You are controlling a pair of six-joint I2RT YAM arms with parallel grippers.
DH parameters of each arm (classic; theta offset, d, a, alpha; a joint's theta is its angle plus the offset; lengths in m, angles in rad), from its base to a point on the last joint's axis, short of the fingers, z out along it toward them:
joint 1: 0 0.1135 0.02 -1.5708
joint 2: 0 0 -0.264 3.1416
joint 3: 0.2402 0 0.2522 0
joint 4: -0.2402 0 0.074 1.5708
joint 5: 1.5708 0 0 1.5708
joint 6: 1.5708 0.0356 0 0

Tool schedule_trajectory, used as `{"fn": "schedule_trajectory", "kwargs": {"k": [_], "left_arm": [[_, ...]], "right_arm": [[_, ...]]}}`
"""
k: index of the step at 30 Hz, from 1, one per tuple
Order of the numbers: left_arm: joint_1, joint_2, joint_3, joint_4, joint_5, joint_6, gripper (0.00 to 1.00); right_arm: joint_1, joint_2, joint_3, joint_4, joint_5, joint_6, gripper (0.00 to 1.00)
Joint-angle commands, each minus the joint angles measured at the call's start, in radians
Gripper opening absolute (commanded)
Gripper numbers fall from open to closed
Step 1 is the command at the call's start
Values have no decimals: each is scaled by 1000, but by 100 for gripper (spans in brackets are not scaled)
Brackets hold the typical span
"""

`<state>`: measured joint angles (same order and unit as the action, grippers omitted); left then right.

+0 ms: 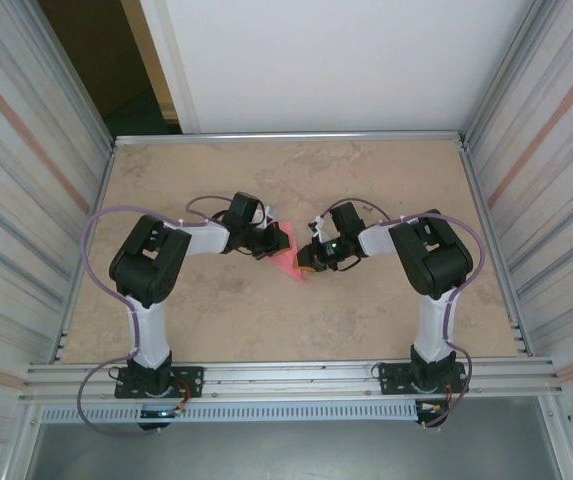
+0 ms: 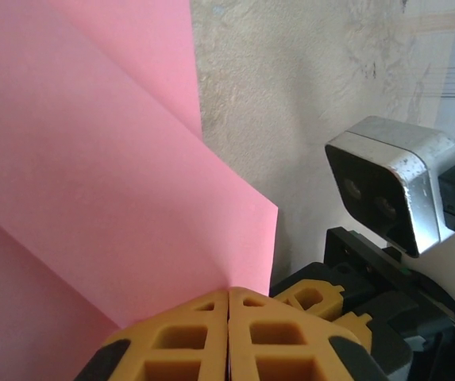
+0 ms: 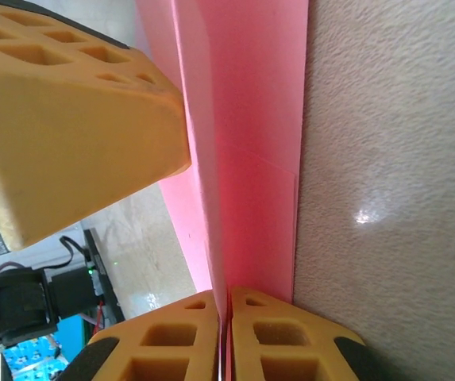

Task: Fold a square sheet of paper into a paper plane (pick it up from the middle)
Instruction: Fourth fold the wing at the center of the table.

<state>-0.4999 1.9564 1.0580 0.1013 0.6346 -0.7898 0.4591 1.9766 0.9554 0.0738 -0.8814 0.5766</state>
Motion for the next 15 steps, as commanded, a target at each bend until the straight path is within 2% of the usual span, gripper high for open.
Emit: {"fn": "schedule_trajectory", "kwargs": {"k": [1,9,15], "left_arm": [[-6,15,23,-35,-17,-2,9],[-7,19,31,-48,-18,0,9],[-6,21,36,-57,-21,0,8]], "right_arm": [[-1,27,14,-45,17,14,15],[-1,-19,11,-57,5,21,23],[0,-72,-7,-91,15,11,24]]}}
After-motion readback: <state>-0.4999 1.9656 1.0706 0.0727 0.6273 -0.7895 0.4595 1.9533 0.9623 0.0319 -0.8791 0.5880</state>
